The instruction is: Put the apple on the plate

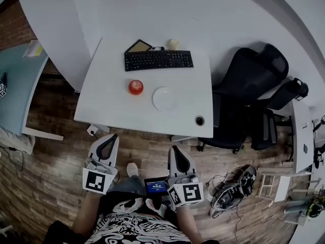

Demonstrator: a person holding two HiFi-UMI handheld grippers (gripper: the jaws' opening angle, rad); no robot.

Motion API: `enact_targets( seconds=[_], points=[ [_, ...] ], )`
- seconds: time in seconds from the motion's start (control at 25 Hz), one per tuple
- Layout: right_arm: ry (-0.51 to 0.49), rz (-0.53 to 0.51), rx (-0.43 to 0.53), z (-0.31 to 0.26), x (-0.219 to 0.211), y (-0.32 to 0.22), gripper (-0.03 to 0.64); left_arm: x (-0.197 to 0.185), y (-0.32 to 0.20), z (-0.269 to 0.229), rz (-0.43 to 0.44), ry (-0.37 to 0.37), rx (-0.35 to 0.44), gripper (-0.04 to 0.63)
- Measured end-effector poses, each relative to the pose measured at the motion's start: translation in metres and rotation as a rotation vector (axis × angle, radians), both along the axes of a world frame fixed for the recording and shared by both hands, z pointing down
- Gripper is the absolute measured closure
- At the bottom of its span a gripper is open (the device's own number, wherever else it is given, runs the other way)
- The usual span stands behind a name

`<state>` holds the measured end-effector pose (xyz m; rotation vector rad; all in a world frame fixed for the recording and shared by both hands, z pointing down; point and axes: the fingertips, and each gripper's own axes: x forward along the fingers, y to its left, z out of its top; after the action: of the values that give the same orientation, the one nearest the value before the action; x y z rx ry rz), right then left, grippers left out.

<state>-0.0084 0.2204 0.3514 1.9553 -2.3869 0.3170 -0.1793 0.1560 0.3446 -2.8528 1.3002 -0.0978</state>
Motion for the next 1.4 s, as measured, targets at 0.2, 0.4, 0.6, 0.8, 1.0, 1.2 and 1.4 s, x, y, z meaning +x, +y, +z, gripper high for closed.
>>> enact_targets(
  seconds=[0.2,0.4,0.6,0.8,1.0,1.2,1.4],
  points=[
    [0.011,-0.019,-0.018,0.0,-0.006,-0.024,0.584,-0.002,-0.025,0.005,0.0,0.0,-0.024,0.58],
    [0.018,-0.043,-0.026,0.003,0.001,-0.055,0.584,0.008,-0.053,0.009,-0.009,-0.007,-0.031,0.58],
    [0.033,-0.072,-0.029,0.005,0.011,-0.091,0.584,0.019,-0.086,0.005,-0.03,-0.02,-0.014,0.58],
    [0.051,-0.115,-0.038,0.009,0.022,-0.122,0.584,0.028,-0.119,0.005,-0.063,-0.018,-0.027,0.58],
    [0.051,-0.147,-0.054,0.018,0.034,-0.151,0.584,0.045,-0.148,0.014,-0.077,-0.035,-0.041,0.58],
    [0.046,-0.193,-0.058,0.025,0.046,-0.169,0.584,0.057,-0.168,0.019,-0.107,-0.046,-0.039,0.58],
    [0.058,-0.201,-0.064,0.029,0.063,-0.182,0.584,0.065,-0.178,0.019,-0.131,-0.058,-0.035,0.58]
  ],
)
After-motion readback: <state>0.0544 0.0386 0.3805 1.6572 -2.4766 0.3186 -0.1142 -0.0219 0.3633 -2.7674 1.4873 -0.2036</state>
